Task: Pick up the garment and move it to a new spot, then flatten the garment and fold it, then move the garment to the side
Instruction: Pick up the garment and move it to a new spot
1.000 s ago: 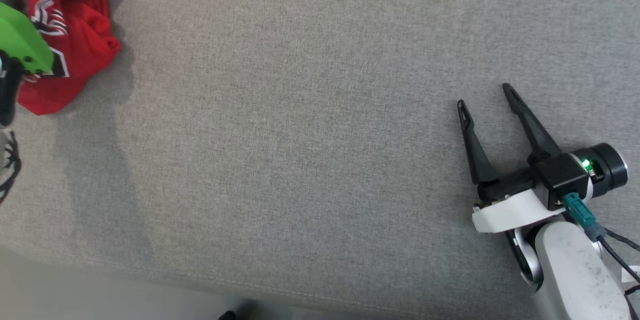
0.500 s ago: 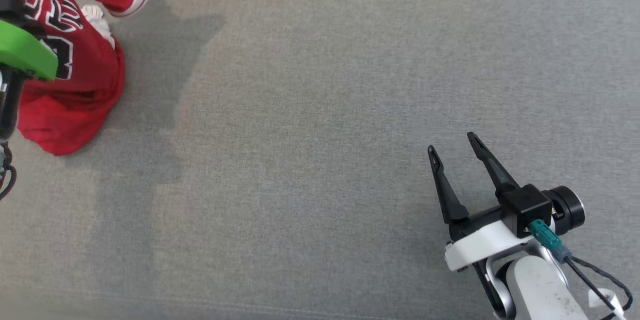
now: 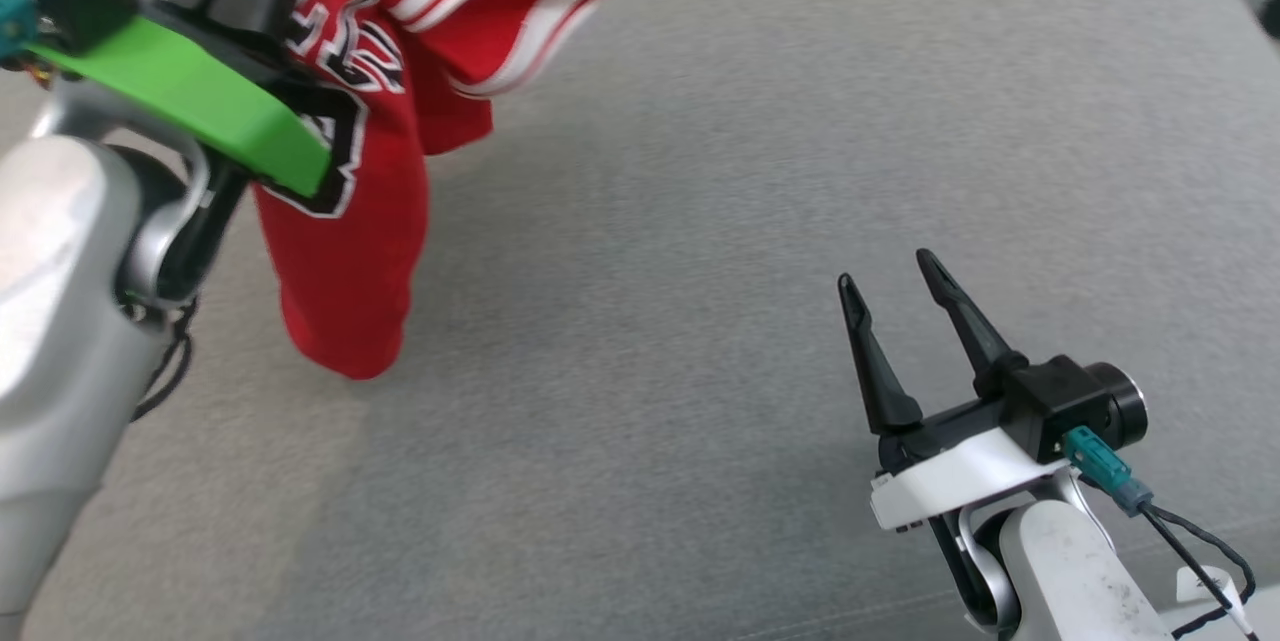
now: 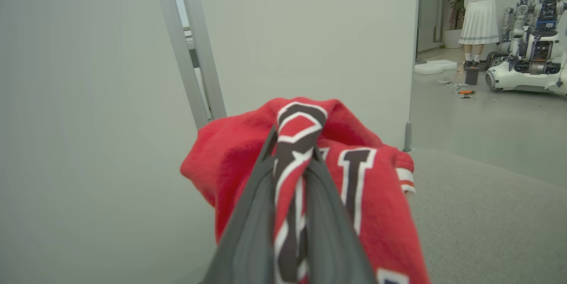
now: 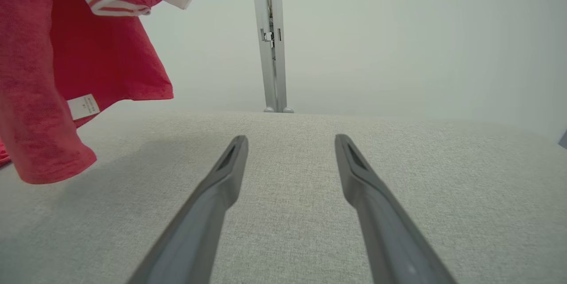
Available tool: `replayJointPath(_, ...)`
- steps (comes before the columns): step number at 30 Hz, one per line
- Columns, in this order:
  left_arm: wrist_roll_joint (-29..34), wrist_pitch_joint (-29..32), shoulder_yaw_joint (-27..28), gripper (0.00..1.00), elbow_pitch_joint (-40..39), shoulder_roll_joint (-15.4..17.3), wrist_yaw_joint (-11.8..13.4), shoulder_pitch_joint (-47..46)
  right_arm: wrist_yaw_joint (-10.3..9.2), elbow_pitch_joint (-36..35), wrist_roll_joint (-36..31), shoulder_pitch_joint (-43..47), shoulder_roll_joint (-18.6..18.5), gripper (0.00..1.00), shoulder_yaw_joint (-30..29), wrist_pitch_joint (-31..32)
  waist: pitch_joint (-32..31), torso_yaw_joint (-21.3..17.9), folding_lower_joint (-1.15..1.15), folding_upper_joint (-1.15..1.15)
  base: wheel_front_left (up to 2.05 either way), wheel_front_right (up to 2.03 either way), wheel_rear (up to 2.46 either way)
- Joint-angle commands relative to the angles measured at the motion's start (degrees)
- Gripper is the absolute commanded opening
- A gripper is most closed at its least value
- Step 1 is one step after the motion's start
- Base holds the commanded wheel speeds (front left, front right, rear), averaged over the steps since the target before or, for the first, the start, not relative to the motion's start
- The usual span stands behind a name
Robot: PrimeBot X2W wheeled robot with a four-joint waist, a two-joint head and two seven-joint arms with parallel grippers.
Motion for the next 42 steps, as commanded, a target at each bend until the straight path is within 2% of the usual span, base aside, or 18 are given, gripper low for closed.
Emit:
replayJointPath(1, 0.1, 0.1, -0.5, 0.0, -0.9, -0.8, 0.7, 0.8, -0.1, -0.4, 0.5, -0.6, 0.0, 1.0, -0.2, 0.0, -0.5, -9.3, 0.0, 0.0, 0.0, 0.0, 0.0)
replayJointPath(5, 1.2, -0.5, -3.1, 0.0, -0.8, -4.1, 1.3, 1.9, -0.1, -1.0, 1.6, -1.2, 0.0, 1.0, -1.0, 0.0, 1.8, -12.8, 0.0, 0.0, 0.0, 0.0, 0.0)
replayJointPath(10, 5.1, -4.2, -8.4, 0.0, 4.2, -7.7, -0.1, 4.4, -0.09, -1.7, 2.8, -1.6, 0.0, 1.0, -1.5, 0.0, 4.9, -14.9, 0.0, 0.0, 0.0, 0.0, 0.0)
replayJointPath(15, 7.9, -8.8, -13.0, 0.0, 13.8, -11.6, -1.0, 9.2, -0.09, -2.1, 3.0, -1.7, 0.0, 1.0, -2.2, 0.0, 6.9, -15.0, 0.0, 0.0, 0.0, 0.0, 0.0)
replayJointPath(18, 9.0, -10.3, -13.3, 0.0, 18.3, -14.0, -1.2, 11.5, -0.09, -1.9, 2.5, -1.8, 0.0, 1.0, -2.6, 0.0, 7.2, -14.1, 0.0, 0.0, 0.0, 0.0, 0.0)
replayJointPath(20, 9.3, -10.7, -11.2, 0.0, 19.5, -16.0, -1.0, 12.8, -0.09, -1.8, 2.2, -1.7, 0.0, 1.0, -2.5, 0.0, 6.9, -13.2, 0.0, 0.0, 0.0, 0.0, 0.0)
replayJointPath(21, 9.5, -10.7, -9.3, 0.22, 19.1, -16.9, -1.0, 13.7, -0.09, -1.8, 1.8, -1.8, 0.0, 1.0, -2.5, 0.0, 6.7, -12.5, 0.0, 0.0, 0.0, 0.0, 0.0)
replayJointPath(22, 9.5, -10.6, -7.7, 0.51, 18.8, -17.8, -1.3, 14.9, -0.09, -1.8, 1.7, -1.8, 0.0, 1.0, -2.5, 0.0, 6.4, -12.0, 0.0, 0.0, 0.0, 0.0, 0.0)
replayJointPath(23, 9.3, -10.6, -6.2, 1.0, 18.9, -18.5, -1.6, 16.6, -0.09, -1.8, 1.4, -1.7, 0.0, 1.0, -2.6, 0.0, 5.9, -11.3, 0.0, 0.0, 0.0, 0.0, 0.0)
replayJointPath(28, 14.6, -10.6, 1.7, 1.0, 15.5, -21.0, -0.4, 21.5, -0.09, -1.2, 0.1, -0.5, 0.0, 1.0, -2.6, 0.0, 2.9, -7.6, 0.0, 0.0, 0.0, 0.0, 0.0)
replayJointPath(32, 19.9, -10.6, 8.8, 1.0, 11.9, -22.3, 3.3, 26.4, -0.09, -0.9, -0.5, 0.5, 0.0, 1.0, -1.4, 0.0, 0.2, -4.7, 0.0, 0.0, 0.0, 0.0, 0.0)
replayJointPath(36, 24.1, -10.6, 16.6, 1.0, 5.8, -23.8, 5.5, 34.0, -0.09, -0.5, -1.0, 1.8, -0.1, 1.0, -0.3, 0.0, -2.4, -2.0, 0.0, 0.0, 0.0, 0.0, 0.0)
replayJointPath(42, 28.5, -10.6, 25.8, 1.0, -2.2, -26.8, 4.8, 45.0, -0.09, -0.8, -2.2, 5.1, 0.0, 1.0, -1.4, 0.0, -6.9, 2.4, 0.0, 0.0, 0.0, 0.0, 0.0)
